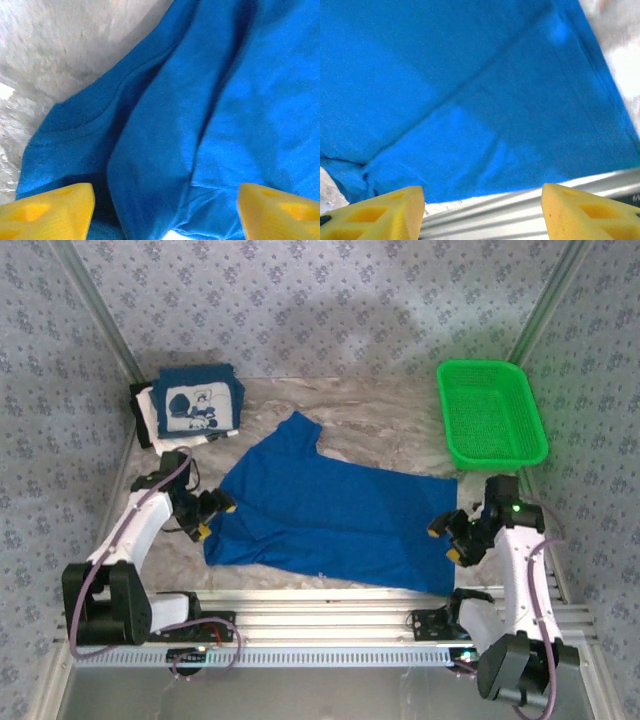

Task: Fold and stack the t-shirts

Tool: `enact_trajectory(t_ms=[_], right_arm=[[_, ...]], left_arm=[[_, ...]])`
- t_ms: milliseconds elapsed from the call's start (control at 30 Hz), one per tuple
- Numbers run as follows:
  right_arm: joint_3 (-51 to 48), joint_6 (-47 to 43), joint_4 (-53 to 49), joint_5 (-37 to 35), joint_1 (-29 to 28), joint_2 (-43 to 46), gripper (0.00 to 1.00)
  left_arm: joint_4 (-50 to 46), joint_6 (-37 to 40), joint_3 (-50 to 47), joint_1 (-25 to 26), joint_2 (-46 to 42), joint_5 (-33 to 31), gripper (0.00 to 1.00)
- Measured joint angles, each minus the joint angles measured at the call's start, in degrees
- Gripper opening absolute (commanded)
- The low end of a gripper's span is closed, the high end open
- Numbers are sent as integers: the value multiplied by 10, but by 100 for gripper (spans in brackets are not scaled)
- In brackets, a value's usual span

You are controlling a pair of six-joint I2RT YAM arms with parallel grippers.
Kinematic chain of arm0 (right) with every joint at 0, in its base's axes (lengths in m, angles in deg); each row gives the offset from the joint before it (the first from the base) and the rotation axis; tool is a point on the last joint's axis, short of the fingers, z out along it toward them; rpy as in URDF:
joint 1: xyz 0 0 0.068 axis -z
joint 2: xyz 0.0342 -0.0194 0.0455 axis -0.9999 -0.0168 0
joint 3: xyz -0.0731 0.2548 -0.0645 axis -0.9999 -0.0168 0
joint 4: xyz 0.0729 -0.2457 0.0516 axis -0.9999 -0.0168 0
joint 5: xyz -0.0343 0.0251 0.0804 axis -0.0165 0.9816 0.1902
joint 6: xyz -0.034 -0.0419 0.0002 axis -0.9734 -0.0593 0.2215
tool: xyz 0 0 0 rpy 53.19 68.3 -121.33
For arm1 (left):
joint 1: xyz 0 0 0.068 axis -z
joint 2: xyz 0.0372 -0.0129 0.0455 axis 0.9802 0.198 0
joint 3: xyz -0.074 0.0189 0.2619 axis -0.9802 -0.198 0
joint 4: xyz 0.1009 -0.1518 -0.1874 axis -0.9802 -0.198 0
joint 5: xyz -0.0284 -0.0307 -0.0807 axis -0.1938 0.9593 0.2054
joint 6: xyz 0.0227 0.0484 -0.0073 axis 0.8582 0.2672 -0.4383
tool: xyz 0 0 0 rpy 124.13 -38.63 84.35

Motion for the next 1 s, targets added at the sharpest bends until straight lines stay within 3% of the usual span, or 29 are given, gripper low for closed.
enact_trajectory(t_ms=[200, 600, 700, 833, 1000], right_arm=[[-36, 59, 81, -27, -60, -83, 55], [-25, 102, 207, -117, -109, -268, 54], [9, 102, 201, -130, -119, -304, 53], [48, 97, 214, -155, -122, -338, 52], [83, 82, 231, -181, -122, -343, 60]], left_arm=[[73, -20, -12, -3, 100, 9, 40], [111, -7, -29, -119, 117, -14, 35], [101, 23, -7, -129, 135, -15, 42], [84, 61, 15, -135, 138, -27, 66], [52, 70, 39, -136, 97, -55, 75]])
